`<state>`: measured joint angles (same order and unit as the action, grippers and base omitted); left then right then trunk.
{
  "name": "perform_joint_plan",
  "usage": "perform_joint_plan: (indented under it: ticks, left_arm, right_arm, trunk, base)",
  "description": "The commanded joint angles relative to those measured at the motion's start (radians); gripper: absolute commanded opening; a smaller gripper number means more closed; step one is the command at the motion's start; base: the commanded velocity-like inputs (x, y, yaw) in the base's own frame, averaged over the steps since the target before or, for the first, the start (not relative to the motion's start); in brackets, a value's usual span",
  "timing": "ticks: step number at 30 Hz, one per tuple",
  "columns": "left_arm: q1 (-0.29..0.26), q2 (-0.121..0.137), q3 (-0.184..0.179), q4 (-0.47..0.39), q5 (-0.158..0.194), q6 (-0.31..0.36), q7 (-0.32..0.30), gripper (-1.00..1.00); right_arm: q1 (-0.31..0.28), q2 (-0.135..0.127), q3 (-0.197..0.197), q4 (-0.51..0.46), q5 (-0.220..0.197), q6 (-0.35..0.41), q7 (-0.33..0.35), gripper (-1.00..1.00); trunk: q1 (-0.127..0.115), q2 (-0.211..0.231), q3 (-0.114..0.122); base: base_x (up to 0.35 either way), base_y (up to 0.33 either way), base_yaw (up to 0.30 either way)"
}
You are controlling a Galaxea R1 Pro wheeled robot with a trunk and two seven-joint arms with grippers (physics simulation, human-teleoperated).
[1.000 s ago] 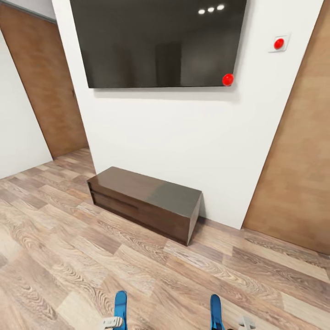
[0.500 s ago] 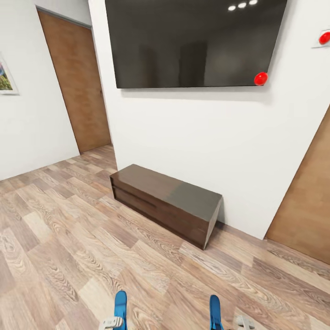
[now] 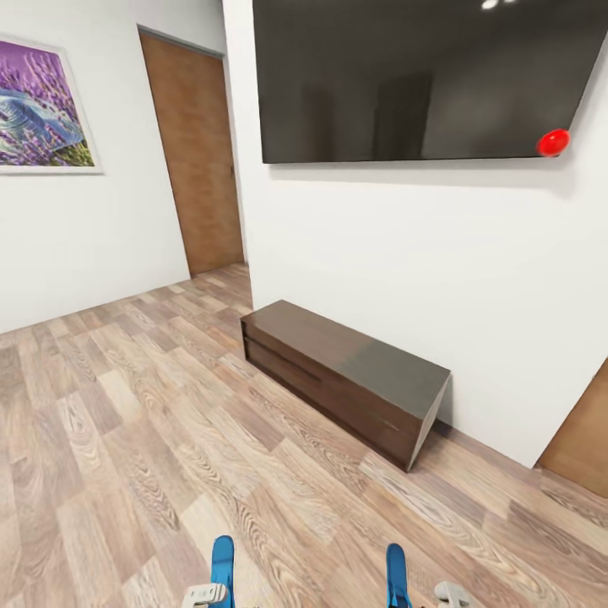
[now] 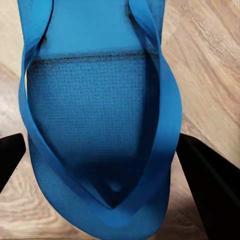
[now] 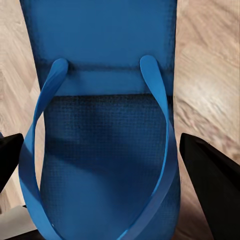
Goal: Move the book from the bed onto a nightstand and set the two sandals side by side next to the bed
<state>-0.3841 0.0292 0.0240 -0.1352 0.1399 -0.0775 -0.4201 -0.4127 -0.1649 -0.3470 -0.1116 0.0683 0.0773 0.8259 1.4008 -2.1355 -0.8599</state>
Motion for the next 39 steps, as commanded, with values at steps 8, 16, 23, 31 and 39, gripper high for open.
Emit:
perform_joint_plan:
  ticks: [8,16,23,31,39]
  left_arm:
    - [-0.001,0.000,0.002,0.002,0.006,-0.001,-0.005,-1.00]
    - [-0.001,0.000,0.002,0.002,0.006,-0.001,-0.005,-1.00]
    - [-0.001,0.000,0.002,0.002,0.006,-0.001,-0.005,-1.00]
    - [0.001,0.000,0.002,0.002,0.006,-0.001,-0.005,-1.00]
    - [0.004,0.000,0.002,0.002,0.006,-0.001,-0.005,-1.00]
  right_arm:
    - [0.000,0.000,-0.009,-0.002,0.006,0.009,0.005,-1.00]
    - [0.000,0.000,-0.009,-0.002,0.006,0.009,0.005,-1.00]
    - [0.000,0.000,-0.009,-0.002,0.006,0.009,0.005,-1.00]
    - [0.000,0.000,-0.009,-0.002,0.006,0.009,0.005,-1.00]
    - [0.000,0.000,-0.009,-0.002,0.006,0.009,0.005,-1.00]
  trunk:
    - [0.000,0.000,-0.001]
    - [0.000,0.000,-0.001]
    - [0.000,0.000,-0.001]
    - [0.000,0.000,-0.001]
    - [0.000,0.000,-0.001]
  base:
    - [0.000,0.000,0.294]
    - [0.000,0.000,0.294]
    - [0.000,0.000,0.294]
    - [0.000,0.000,0.294]
    - [0.000,0.000,0.294]
